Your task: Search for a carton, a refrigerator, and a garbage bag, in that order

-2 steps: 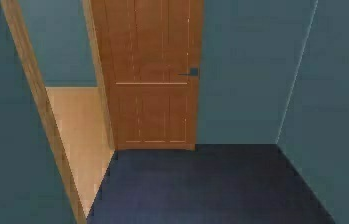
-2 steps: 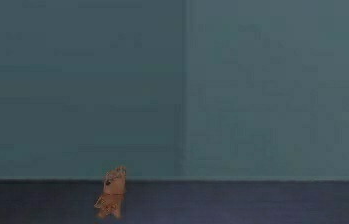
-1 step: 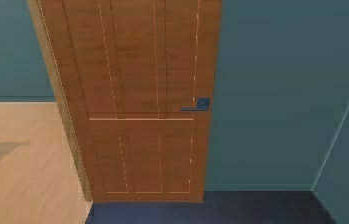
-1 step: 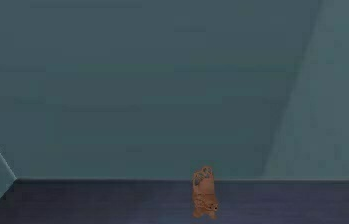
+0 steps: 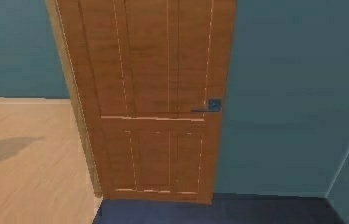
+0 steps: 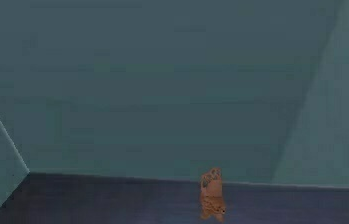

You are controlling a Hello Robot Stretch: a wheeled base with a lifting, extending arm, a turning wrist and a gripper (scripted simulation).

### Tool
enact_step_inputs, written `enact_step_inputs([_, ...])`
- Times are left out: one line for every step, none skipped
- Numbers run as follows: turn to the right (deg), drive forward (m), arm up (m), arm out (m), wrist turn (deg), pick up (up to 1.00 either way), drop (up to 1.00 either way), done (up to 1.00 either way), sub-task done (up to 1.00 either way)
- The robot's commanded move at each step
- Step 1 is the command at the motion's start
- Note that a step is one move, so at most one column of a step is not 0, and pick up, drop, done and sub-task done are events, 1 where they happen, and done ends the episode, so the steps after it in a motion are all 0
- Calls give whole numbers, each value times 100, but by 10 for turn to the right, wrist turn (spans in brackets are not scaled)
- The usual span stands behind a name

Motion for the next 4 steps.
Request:
enact_step_inputs([0, 45, 0, 0, 0, 0, 0, 0, 0])
enact_step_inputs([-450, 0, 0, 0, 0, 0, 0, 0, 0])
enact_step_inputs([-120, 0, 0, 0, 0, 0, 0, 0, 0])
enact_step_inputs([0, 65, 0, 0, 0, 0, 0, 0, 0])
